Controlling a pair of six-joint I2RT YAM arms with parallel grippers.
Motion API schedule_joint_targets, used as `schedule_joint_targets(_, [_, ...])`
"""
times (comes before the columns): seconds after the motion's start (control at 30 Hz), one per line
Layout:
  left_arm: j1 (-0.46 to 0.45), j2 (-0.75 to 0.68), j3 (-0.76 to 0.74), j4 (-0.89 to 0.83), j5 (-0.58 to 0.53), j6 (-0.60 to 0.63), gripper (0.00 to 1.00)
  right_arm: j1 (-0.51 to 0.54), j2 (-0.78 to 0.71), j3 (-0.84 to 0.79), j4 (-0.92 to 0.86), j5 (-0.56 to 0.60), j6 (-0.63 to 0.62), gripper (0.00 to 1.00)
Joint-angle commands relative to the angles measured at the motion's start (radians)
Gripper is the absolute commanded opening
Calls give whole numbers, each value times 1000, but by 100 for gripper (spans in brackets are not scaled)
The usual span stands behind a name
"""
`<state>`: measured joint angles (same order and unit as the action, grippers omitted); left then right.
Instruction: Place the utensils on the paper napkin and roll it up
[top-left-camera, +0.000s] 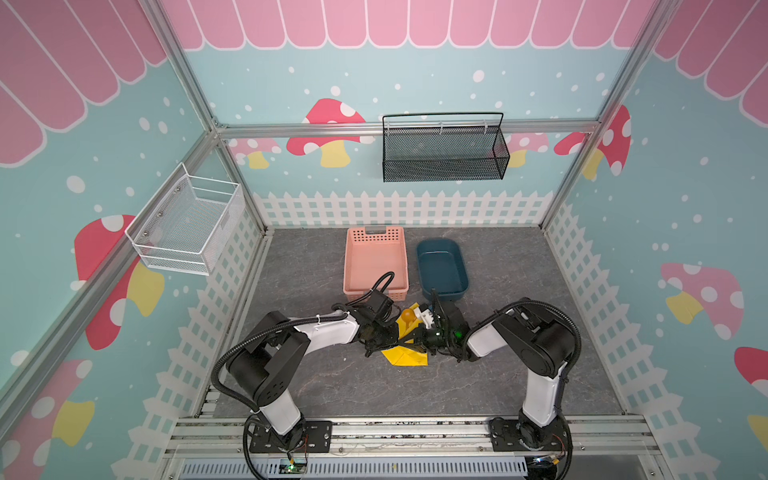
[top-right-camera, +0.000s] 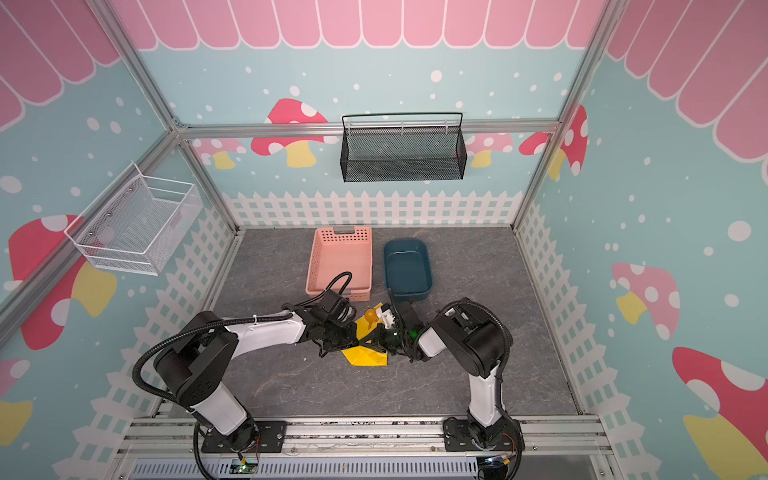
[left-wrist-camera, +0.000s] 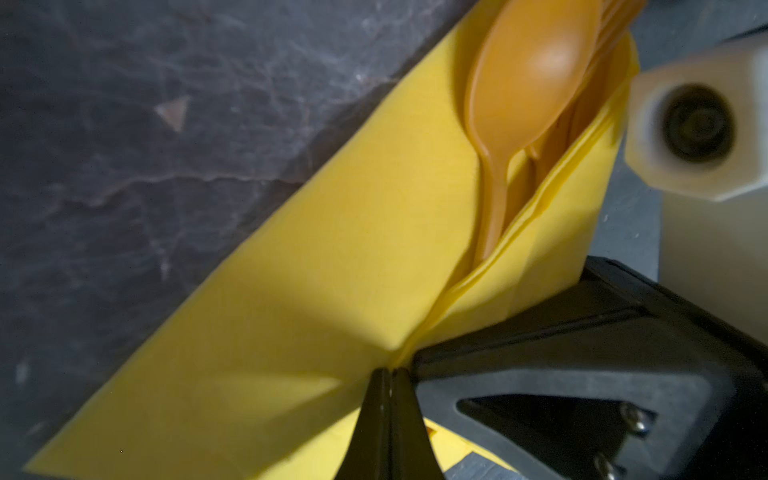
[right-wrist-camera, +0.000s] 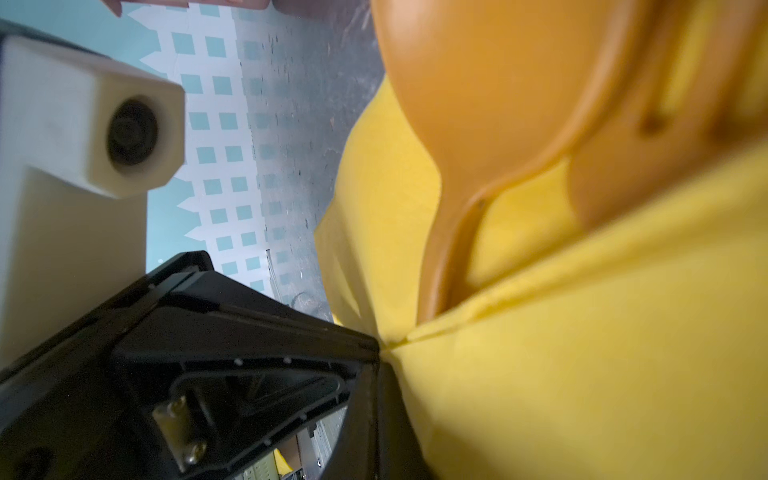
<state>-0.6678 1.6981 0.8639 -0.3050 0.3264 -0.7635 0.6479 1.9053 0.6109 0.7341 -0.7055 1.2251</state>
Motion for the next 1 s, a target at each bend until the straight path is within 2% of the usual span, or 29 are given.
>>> schedule_joint_targets(0.0, [-9,48,-11,-12,9,-12,0,8,3,9,-18,-2,6,0])
schedule_joint_targets(0.13, [-9,62,-2,-31,0,-8,0,8,2,9,-22,-1,7,0])
schedule_joint_targets(0.23, [-9,66,-1,-52,-13,-4,0,6,-56,16,-41,5,-1,0])
schedule_joint_targets(0.5, [-9,67,-3,-57,-14,-3,0,6,-206,48,-276,34,-123,0])
schedule_joint_targets(0.97, [-9,66,3,-58,-13,-2,0,-3,-438,-167,-366,84,-123,0])
